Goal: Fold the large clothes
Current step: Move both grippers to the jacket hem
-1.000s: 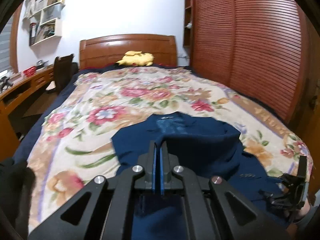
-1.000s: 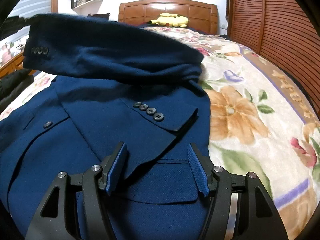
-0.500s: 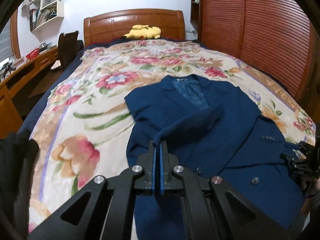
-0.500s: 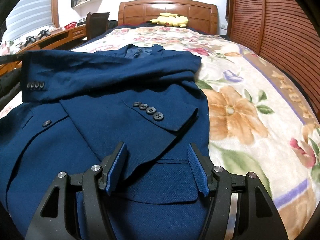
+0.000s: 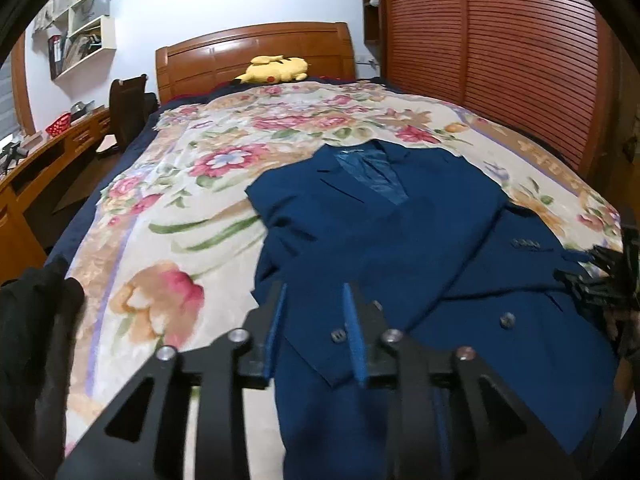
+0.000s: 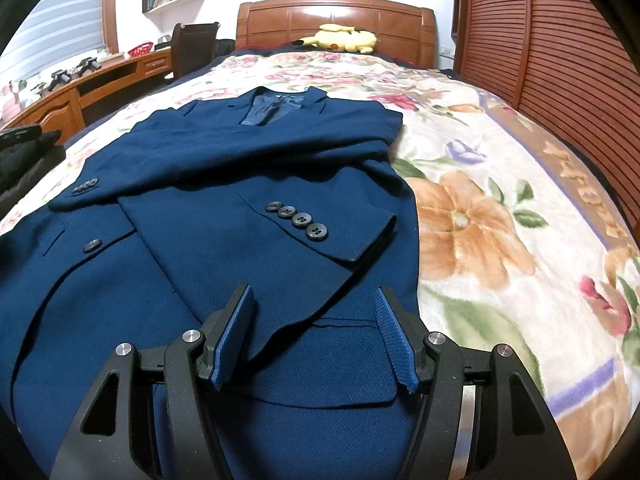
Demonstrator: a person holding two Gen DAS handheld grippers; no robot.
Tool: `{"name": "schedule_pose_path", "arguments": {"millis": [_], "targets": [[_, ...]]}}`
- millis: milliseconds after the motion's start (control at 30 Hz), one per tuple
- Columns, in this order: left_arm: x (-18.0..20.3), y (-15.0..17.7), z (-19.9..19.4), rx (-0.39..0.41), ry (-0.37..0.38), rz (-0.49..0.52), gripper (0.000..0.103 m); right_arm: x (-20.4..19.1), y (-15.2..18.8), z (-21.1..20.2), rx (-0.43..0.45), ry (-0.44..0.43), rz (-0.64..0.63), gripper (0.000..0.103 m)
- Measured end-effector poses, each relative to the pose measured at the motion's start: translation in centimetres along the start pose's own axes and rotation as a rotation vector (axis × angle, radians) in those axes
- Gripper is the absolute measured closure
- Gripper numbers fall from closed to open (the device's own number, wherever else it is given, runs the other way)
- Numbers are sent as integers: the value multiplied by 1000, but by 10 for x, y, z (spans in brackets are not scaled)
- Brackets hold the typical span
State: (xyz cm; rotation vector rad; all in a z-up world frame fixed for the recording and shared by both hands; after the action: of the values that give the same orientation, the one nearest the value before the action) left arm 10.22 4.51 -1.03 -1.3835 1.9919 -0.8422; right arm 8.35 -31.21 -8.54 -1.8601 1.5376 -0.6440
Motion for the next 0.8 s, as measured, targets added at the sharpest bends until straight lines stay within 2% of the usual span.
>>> {"name": "schedule_pose_path", "arguments": {"millis": [67,167,567,800], "targets": [[4,6,-5,4,6,5,64,0,0,0,0,0,0,39],[9,15,-13,12,13,-2,60,0,0,0,0,1,0,39],[18,70,-46,-3,10,-25,55,4,1,1,-28,11,-1,39],[17,99,-63,-9,-5,-34,54,5,6,-31,-22,21,31,39]]}}
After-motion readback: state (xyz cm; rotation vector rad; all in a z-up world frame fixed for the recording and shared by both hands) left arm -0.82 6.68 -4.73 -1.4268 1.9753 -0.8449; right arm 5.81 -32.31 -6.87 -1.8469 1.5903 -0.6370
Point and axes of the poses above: each gripper's, at about its wrist camera, not at the fingertips, and z roughly the way its jaws point, x to its right, y to its underside, the point moved 6 cm from there along z, roughly the way its jaws point, and after that the axes turned 5 degrees about z, right-handed, at the moved point
